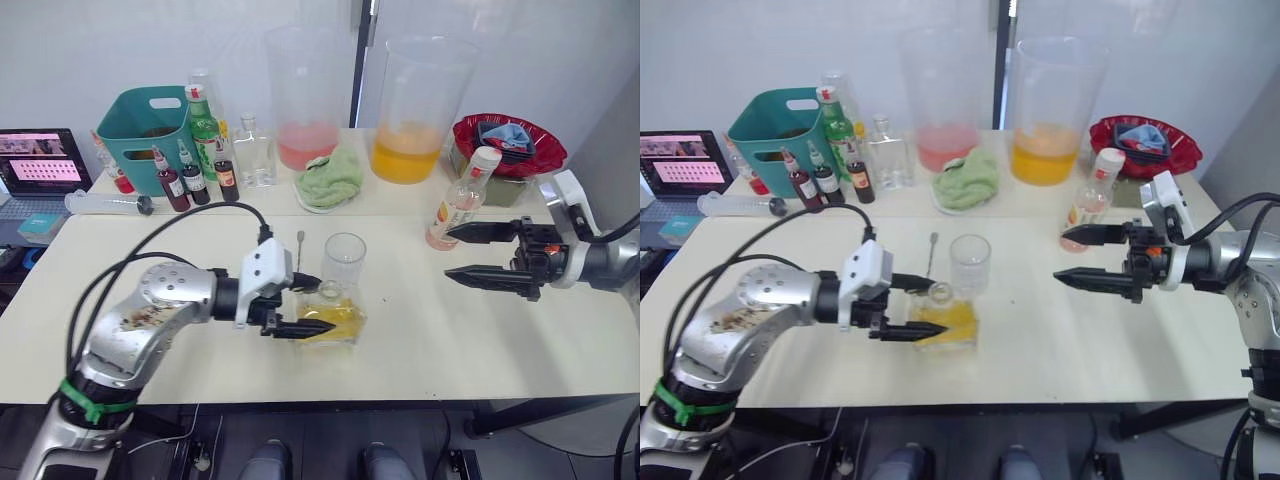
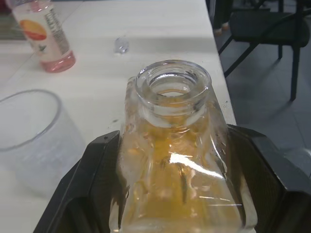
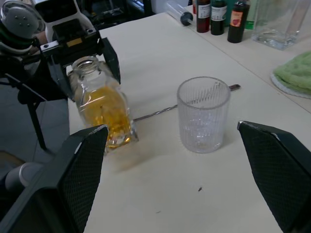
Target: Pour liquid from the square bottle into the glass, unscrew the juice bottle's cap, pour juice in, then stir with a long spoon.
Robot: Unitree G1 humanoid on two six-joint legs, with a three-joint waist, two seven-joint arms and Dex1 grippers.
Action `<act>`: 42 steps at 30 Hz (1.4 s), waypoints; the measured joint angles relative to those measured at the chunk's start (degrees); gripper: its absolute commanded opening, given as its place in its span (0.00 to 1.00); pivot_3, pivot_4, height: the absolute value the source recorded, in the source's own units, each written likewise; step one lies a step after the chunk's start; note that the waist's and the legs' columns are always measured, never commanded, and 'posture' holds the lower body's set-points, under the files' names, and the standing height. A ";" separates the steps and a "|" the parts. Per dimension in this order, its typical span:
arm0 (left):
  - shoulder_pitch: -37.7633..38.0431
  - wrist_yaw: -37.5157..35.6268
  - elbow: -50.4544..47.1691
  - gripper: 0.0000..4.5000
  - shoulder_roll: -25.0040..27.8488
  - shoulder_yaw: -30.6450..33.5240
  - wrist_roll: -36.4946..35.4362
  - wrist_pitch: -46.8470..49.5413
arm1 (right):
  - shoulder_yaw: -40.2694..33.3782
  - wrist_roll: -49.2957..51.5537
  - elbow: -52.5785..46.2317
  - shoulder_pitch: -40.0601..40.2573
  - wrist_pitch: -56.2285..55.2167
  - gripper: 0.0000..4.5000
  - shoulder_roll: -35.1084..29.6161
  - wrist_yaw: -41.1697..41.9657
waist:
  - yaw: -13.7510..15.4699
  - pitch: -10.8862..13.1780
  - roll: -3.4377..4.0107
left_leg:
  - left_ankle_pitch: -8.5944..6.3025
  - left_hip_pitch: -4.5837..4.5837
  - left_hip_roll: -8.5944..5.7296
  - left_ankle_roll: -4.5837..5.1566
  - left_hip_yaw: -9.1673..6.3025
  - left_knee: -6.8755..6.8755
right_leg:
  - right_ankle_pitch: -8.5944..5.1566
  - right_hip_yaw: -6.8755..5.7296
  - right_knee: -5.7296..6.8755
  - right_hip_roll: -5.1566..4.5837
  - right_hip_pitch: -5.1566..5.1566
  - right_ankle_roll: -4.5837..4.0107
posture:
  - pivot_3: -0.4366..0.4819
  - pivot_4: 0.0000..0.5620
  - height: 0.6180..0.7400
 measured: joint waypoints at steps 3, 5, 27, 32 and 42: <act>0.70 0.83 0.00 0.61 3.15 3.98 -0.20 0.95 | 1.03 -0.03 0.20 -1.55 -0.01 1.00 0.68 0.88 | 0.23 0.02 0.00 | 0.00 -0.02 -0.01 0.00 -0.02 0.00 | 0.00 -0.03 0.00 -0.01 0.00 0.00 | 0.48 0.27 1.00; 0.69 1.62 0.68 0.61 4.47 5.97 -0.12 0.95 | 1.95 -0.13 0.44 -2.16 -0.05 1.00 0.82 1.49 | 0.32 0.03 0.00 | 0.00 -0.02 -0.02 0.00 -0.01 0.00 | 0.00 -0.03 -0.05 -0.02 0.01 0.00 | 0.48 0.27 1.00; -17.98 22.78 26.24 0.61 -9.34 -6.86 26.27 -19.51 | 5.31 -5.74 7.07 -2.91 -6.22 1.00 0.65 5.99 | 0.88 0.10 -0.09 | -0.01 -0.26 -0.09 0.00 0.03 0.00 | 0.01 -0.02 0.10 -0.06 -0.24 0.01 | 0.48 0.27 1.00; -20.40 25.05 31.49 0.61 -11.82 -10.21 33.09 -25.57 | 3.62 -5.16 6.05 -2.23 -4.84 1.00 -0.50 5.05 | 0.75 0.10 -0.09 | -0.01 -0.28 -0.08 0.00 0.03 0.00 | 0.01 -0.02 0.11 -0.05 -0.27 0.01 | 0.48 0.27 1.00; -22.26 34.07 39.83 0.61 -14.33 -15.36 47.89 -45.14 | 1.73 -4.17 2.16 0.70 -2.31 1.00 -0.73 1.28 | 1.28 0.10 -0.10 | -0.01 -0.29 -0.12 0.00 0.06 0.00 | 0.01 0.00 0.12 -0.09 -0.28 0.01 | 0.48 0.27 1.00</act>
